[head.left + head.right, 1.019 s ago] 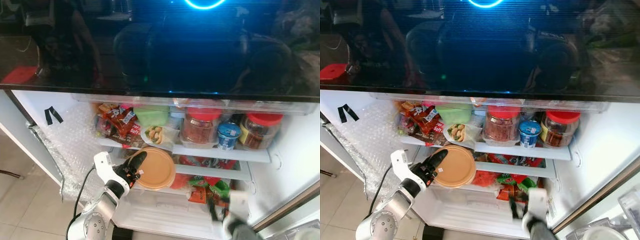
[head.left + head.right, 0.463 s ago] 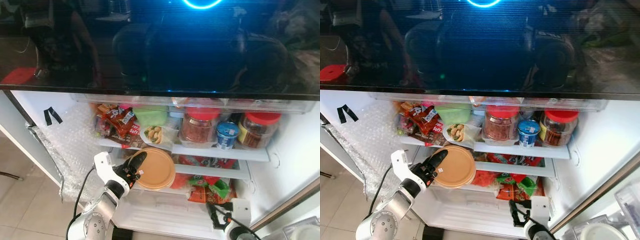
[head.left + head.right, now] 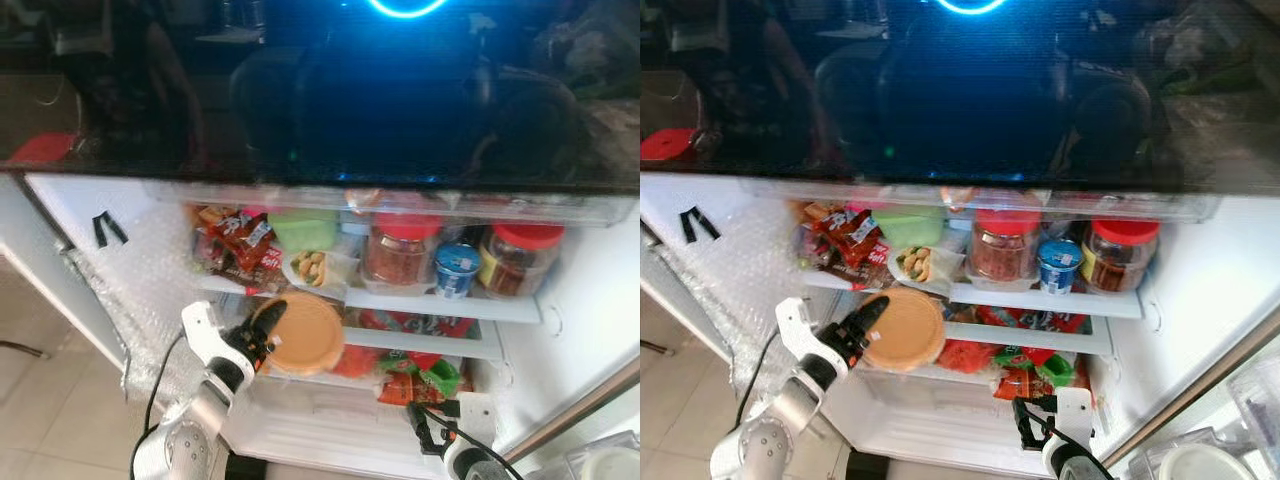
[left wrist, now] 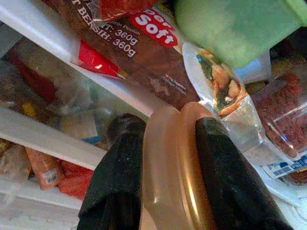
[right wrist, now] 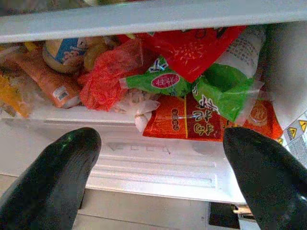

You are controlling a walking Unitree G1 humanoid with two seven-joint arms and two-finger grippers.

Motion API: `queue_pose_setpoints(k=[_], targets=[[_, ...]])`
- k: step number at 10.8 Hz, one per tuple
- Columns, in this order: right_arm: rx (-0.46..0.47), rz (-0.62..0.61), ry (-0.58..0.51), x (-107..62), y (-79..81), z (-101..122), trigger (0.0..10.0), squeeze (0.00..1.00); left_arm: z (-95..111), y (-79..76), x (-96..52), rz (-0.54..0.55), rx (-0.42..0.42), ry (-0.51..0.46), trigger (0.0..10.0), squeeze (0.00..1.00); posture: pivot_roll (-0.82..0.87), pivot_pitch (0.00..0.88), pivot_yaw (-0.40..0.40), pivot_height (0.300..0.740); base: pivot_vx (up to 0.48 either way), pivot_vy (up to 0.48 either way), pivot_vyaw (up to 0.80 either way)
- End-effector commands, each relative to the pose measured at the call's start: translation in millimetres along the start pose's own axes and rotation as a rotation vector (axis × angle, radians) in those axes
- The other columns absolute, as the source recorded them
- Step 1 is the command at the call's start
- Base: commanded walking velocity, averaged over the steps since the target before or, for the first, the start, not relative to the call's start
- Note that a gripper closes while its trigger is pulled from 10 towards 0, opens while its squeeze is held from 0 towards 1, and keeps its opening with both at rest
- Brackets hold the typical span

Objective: Restocking fridge

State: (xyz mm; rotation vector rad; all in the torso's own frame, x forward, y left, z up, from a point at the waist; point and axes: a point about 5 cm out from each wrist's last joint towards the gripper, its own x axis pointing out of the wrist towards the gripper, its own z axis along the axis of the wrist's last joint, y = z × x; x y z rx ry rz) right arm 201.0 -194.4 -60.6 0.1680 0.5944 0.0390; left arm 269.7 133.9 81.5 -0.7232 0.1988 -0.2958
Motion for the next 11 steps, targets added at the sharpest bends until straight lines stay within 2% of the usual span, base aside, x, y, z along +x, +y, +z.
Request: queue_pose_setpoints(k=[1, 2, 5, 11], targets=[[0.005, -0.005, 0.017, -0.9, -0.5, -3.1, 10.0, 0.00, -0.5, -1.2, 2.4, 0.000, -0.009, -0.005, 10.0, 0.00, -0.14, 0.000, 0.046, 0.665, 0.000, 0.000, 0.00], [0.005, -0.008, 0.008, -1.0, -1.1, -2.2, 10.0, 0.00, -0.2, -1.9, 3.1, -0.002, -0.008, -0.006, 10.0, 0.00, -0.14, 0.000, 0.046, 0.650, 0.000, 0.000, 0.00], [0.000, -0.008, -0.022, 1.1, -4.0, 5.8, 10.0, 0.00, 2.4, -3.4, 5.1, -0.004, -0.001, -0.026, 10.0, 0.00, -0.14, 0.000, 0.040, 0.650, 0.000, 0.000, 0.00], [0.007, 0.047, -0.092, 5.1, 7.3, 15.2, 10.0, 0.00, 8.3, -6.6, 7.2, -0.013, 0.014, -0.057, 10.0, 0.00, -0.14, 0.000, 0.040, 0.650, 0.000, 0.000, 0.00]])
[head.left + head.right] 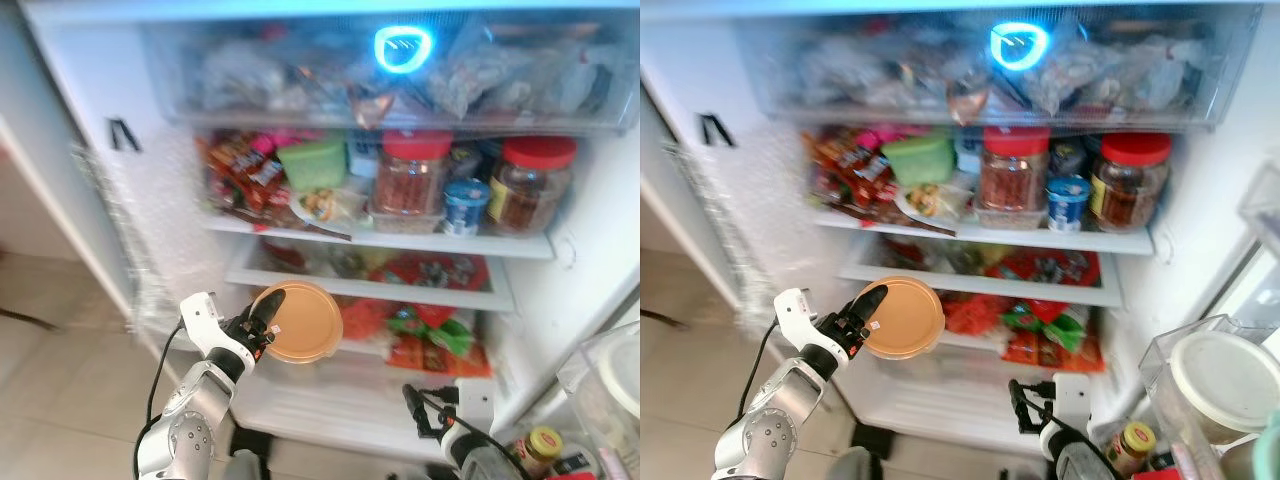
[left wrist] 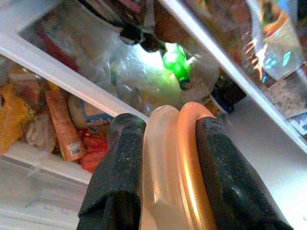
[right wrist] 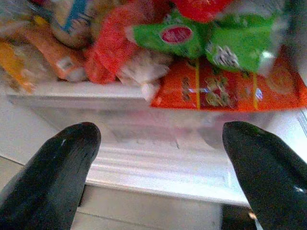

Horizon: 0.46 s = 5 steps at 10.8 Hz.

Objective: Restocking fridge

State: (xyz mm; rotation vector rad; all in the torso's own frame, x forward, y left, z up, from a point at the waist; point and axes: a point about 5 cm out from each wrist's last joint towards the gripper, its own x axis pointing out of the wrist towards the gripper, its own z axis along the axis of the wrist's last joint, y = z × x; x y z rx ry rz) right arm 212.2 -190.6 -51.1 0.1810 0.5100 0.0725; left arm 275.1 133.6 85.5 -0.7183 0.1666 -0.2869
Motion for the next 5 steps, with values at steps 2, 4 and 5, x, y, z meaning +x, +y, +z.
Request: queue_pose_setpoints(k=[2, 4, 5], targets=[[0.002, 0.015, -0.060, 3.9, 4.7, 9.8, 10.0, 0.00, 5.1, -5.1, 3.1, -0.010, 0.000, -0.037, 10.0, 0.00, -0.14, 0.000, 0.041, 0.650, 0.000, 0.000, 0.00], [-0.002, 0.021, -0.124, 7.6, 4.4, 23.4, 10.0, 0.00, 5.7, -5.9, 4.0, -0.012, -0.001, -0.043, 10.0, 0.00, -0.15, 0.000, 0.042, 0.650, 0.000, 0.000, 0.00], [-0.006, 0.037, -0.163, 10.2, 5.7, 32.6, 10.0, 0.00, 6.3, -5.4, 4.7, -0.011, 0.000, -0.046, 10.0, 0.00, -0.15, 0.000, 0.042, 0.650, 0.000, 0.000, 0.00]])
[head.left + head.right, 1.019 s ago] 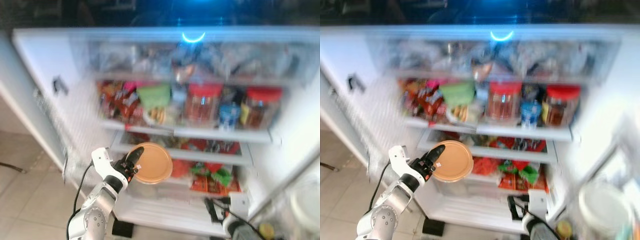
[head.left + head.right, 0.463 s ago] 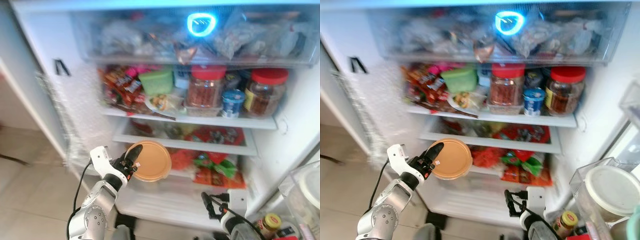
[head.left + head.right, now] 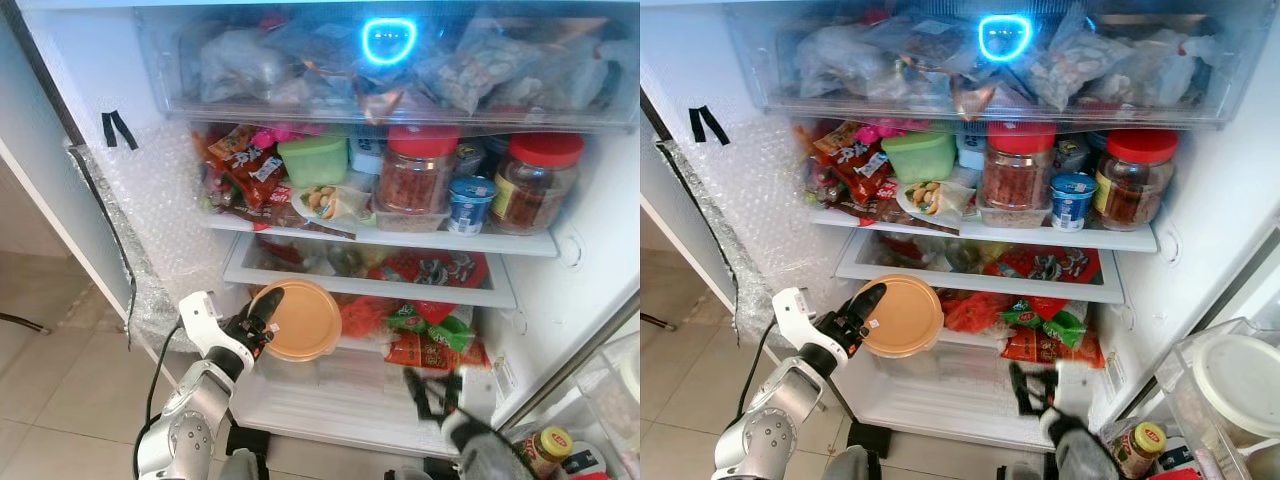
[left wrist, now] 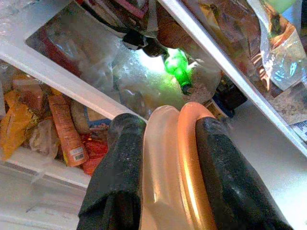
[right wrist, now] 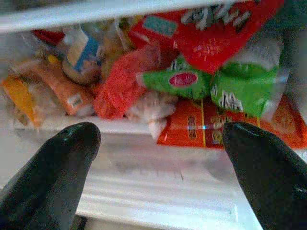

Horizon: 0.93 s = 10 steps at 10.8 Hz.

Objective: Restocking fridge

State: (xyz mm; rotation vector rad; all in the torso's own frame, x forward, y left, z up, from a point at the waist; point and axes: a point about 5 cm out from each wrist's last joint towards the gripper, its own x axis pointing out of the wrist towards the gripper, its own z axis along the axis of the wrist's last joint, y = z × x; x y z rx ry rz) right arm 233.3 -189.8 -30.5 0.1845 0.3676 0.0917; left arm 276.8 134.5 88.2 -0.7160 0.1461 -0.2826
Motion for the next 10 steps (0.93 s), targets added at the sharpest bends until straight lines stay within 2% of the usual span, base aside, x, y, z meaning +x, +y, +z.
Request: queue_pose_setpoints(k=[1, 3, 6, 10], targets=[[0.000, 0.021, -0.029, 2.6, 3.0, 5.6, 10.0, 0.00, 3.2, -4.5, 4.0, -0.008, -0.005, -0.027, 10.0, 0.00, -0.15, 0.000, 0.042, 0.650, 0.000, 0.000, 0.00], [-0.009, 0.042, 0.035, -3.2, 5.0, -7.1, 10.0, 0.00, 2.4, -5.2, 5.7, -0.013, -0.001, -0.024, 10.0, 0.00, -0.15, 0.000, 0.040, 0.650, 0.000, 0.000, 0.00], [-0.002, 0.006, 0.162, -19.0, 3.1, -34.6, 10.0, 0.00, 2.0, -5.8, 8.7, -0.016, 0.003, -0.023, 10.0, 0.00, -0.16, 0.000, 0.039, 0.650, 0.000, 0.000, 0.00], [-0.016, -0.058, 0.219, -23.9, -3.4, -42.0, 10.0, 0.00, 2.6, -5.0, 9.5, -0.001, 0.013, -0.040, 10.0, 0.00, -0.15, 0.000, 0.033, 0.650, 0.000, 0.000, 0.00]])
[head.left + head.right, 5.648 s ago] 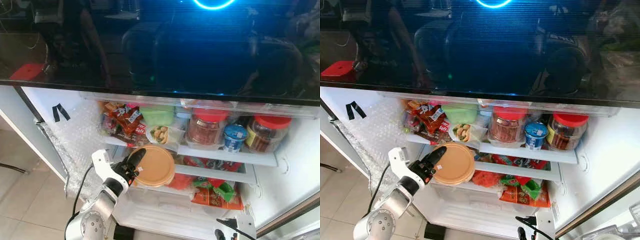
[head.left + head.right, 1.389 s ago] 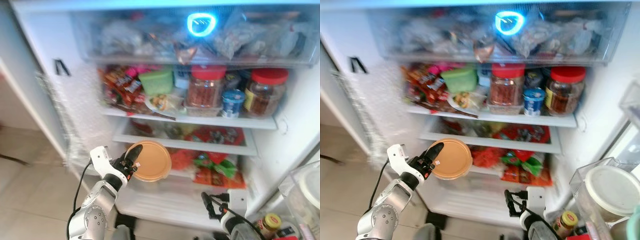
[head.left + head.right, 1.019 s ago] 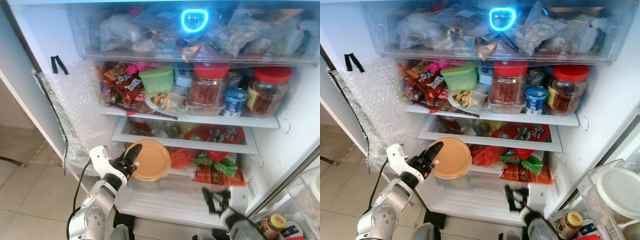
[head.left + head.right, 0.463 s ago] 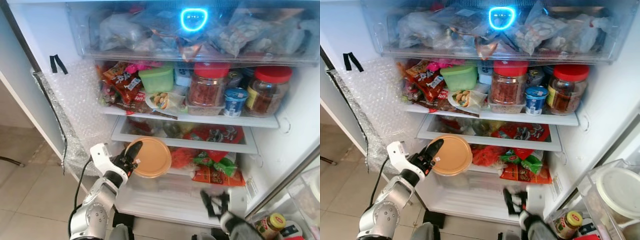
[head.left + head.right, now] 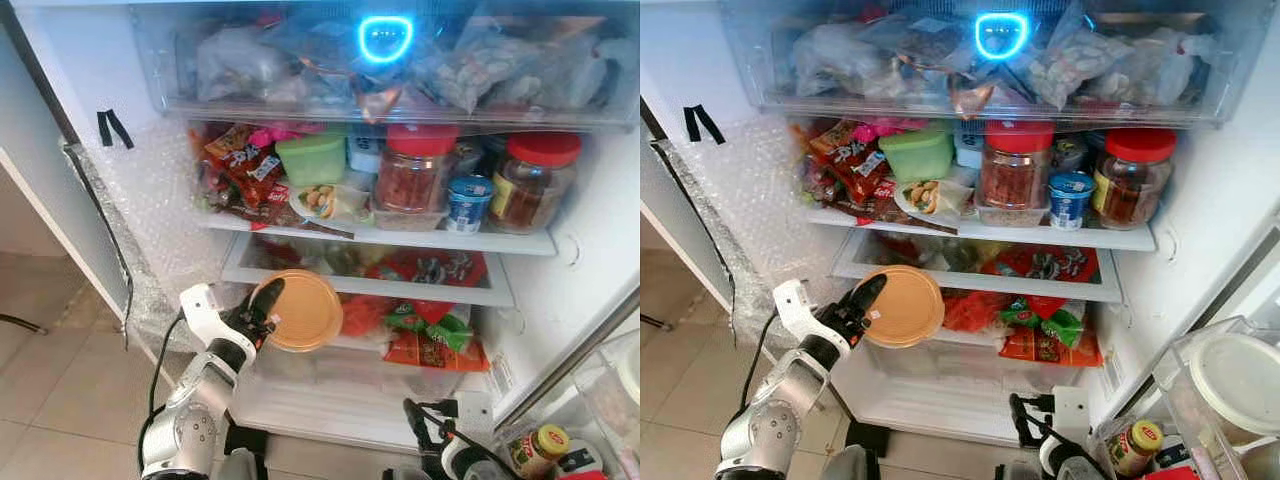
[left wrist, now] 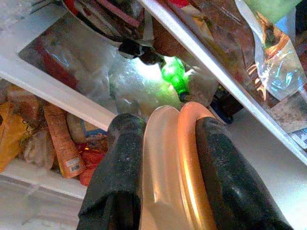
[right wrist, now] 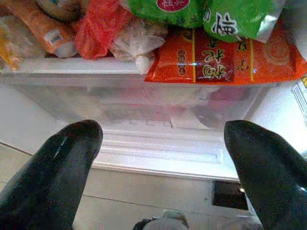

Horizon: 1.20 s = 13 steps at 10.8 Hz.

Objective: Restocking fridge

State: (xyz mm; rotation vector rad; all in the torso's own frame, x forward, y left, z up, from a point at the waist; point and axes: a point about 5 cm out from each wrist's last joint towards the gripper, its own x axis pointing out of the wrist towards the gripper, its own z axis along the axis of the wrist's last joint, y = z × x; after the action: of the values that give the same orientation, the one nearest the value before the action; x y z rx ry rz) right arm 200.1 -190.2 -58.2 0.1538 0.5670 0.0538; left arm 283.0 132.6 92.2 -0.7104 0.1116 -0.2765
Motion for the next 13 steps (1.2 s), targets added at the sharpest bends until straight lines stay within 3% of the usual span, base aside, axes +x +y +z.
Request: queue_pose_setpoints(k=[1, 3, 4, 8, 13], targets=[[-0.002, -0.009, 0.035, -2.6, -1.0, -7.0, 10.0, 0.00, 0.0, -3.7, 4.1, -0.005, -0.018, -0.020, 10.0, 0.00, -0.15, 0.000, 0.032, 0.650, 0.000, 0.000, 0.00], [0.006, -0.057, 0.073, -6.1, -6.9, -14.0, 10.0, 0.00, 3.9, -1.2, 13.0, 0.023, -0.175, -0.066, 10.0, 0.00, -0.14, 0.000, 0.030, 0.650, 0.000, 0.000, 0.00], [0.010, -0.059, 0.082, -6.9, -7.7, -15.6, 10.0, 0.00, 4.2, 0.7, 16.9, 0.025, -0.200, -0.061, 10.0, 0.00, -0.13, 0.000, 0.030, 0.650, 0.000, 0.000, 0.00], [0.024, -0.086, 0.138, -11.9, -11.6, -26.1, 10.0, 0.00, -3.7, 15.2, 20.8, 0.051, -0.111, 0.007, 10.0, 0.00, -0.14, 0.000, 0.034, 0.650, 0.000, 0.000, 0.00], [0.046, -0.113, 0.182, -15.4, -15.2, -33.1, 10.0, 0.00, -7.2, 15.7, 23.7, 0.033, -0.058, 0.040, 10.0, 0.00, -0.14, 0.000, 0.044, 0.650, 0.052, 0.000, 0.00]])
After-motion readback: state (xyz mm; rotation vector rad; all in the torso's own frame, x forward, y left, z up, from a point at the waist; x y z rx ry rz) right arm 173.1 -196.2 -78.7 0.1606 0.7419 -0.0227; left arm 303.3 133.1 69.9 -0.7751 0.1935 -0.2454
